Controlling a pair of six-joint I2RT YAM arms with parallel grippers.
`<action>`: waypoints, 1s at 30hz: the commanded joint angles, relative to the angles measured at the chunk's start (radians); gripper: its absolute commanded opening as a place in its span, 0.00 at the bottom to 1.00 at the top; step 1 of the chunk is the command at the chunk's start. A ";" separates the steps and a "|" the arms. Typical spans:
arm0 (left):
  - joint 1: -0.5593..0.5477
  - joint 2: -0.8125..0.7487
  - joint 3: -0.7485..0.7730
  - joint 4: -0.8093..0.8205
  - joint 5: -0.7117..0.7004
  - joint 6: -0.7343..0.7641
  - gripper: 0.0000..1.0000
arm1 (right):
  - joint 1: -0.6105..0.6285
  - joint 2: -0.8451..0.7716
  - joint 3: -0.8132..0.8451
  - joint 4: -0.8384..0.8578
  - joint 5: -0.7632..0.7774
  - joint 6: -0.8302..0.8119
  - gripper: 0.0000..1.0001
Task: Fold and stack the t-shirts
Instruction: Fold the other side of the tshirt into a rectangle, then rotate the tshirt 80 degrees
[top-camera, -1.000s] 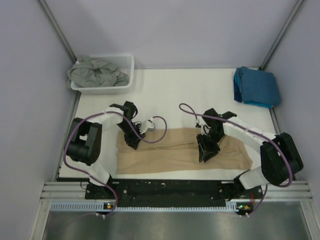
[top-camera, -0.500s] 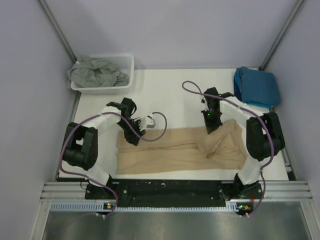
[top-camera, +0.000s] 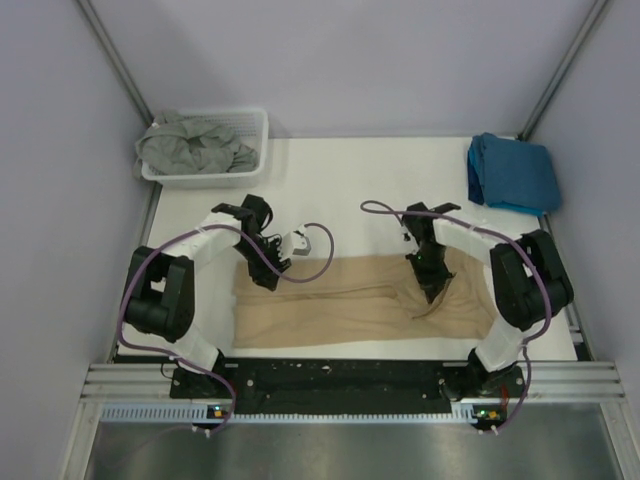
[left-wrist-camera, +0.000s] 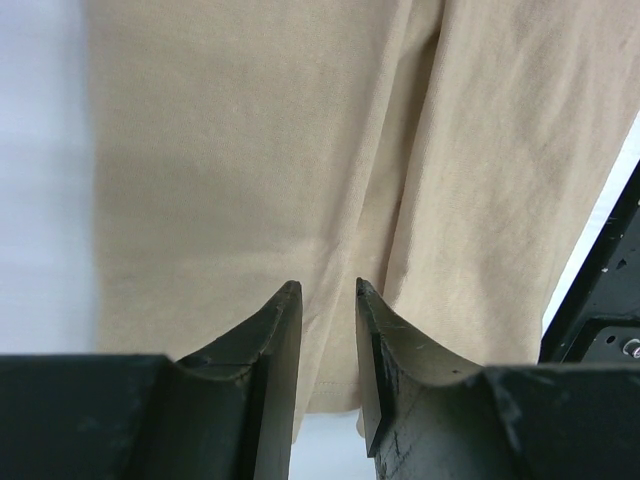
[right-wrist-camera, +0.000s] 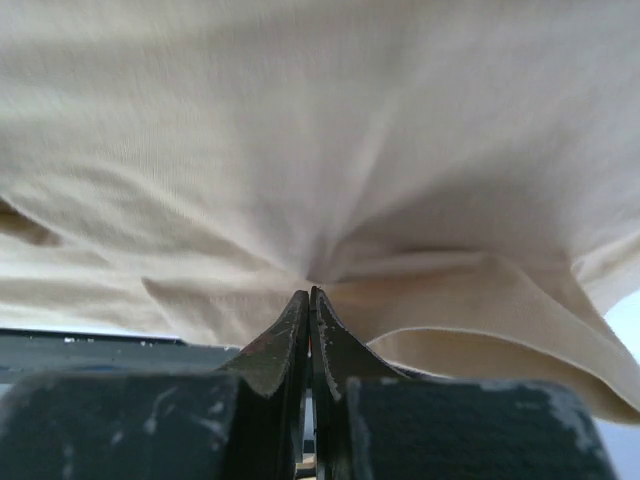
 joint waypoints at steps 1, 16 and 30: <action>0.002 -0.016 0.032 -0.011 0.010 0.024 0.33 | 0.026 -0.086 -0.027 -0.083 -0.059 0.106 0.00; 0.011 -0.015 0.069 -0.025 0.004 0.026 0.33 | -0.026 -0.358 0.015 -0.087 -0.024 0.177 0.06; 0.241 0.008 0.109 0.127 -0.131 -0.161 0.36 | -0.486 -0.132 -0.070 0.540 -0.071 0.096 0.47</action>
